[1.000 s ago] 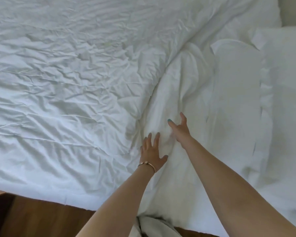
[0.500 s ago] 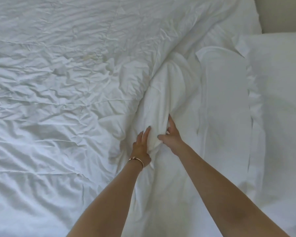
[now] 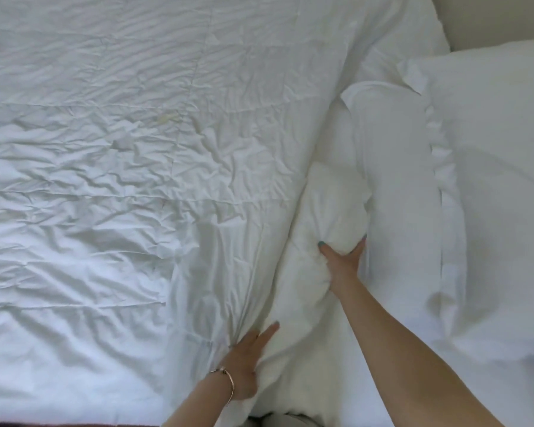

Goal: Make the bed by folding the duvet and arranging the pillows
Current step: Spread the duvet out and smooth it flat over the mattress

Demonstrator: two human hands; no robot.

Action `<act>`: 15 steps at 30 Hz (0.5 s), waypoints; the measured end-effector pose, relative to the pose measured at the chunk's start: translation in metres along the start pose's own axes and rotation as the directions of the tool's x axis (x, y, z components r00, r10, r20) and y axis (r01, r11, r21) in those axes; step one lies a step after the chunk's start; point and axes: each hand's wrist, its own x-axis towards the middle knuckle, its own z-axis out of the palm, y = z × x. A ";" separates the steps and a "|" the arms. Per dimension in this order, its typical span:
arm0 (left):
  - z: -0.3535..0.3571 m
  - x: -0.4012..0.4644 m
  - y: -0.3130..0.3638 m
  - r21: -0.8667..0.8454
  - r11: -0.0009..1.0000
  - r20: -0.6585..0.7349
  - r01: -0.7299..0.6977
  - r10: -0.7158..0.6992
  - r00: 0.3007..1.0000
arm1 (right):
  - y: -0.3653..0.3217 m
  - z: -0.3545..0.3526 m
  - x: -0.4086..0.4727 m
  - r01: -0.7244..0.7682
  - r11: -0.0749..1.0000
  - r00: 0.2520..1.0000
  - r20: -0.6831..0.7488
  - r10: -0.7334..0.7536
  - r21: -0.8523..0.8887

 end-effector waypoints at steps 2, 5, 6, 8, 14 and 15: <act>-0.010 0.010 0.004 0.002 1.000 0.012 0.021 -0.021 1.000 | -0.011 -0.009 -0.023 0.263 0.947 0.964 0.100 -0.248 -0.184; -0.018 0.021 0.023 -0.227 0.972 -0.204 0.053 -0.100 0.974 | -0.022 -0.022 -0.057 0.468 0.822 0.880 0.254 -0.401 -0.323; -0.022 0.023 0.035 -0.325 0.946 -0.302 0.001 -0.105 0.947 | -0.024 -0.028 -0.064 0.481 0.813 0.873 0.256 -0.414 -0.328; -0.037 0.027 0.066 -0.483 0.862 -0.442 -0.150 -0.092 0.892 | -0.029 -0.040 -0.069 0.471 0.835 0.879 0.234 -0.415 -0.286; -0.111 0.024 0.147 -0.737 0.557 -0.489 -0.382 -0.050 0.871 | -0.041 -0.075 -0.129 0.547 0.799 0.829 0.293 -0.476 -0.251; -0.122 0.025 0.159 -0.805 0.472 -0.430 -0.358 -0.050 0.901 | -0.031 -0.086 -0.145 0.566 0.775 0.817 0.318 -0.481 -0.281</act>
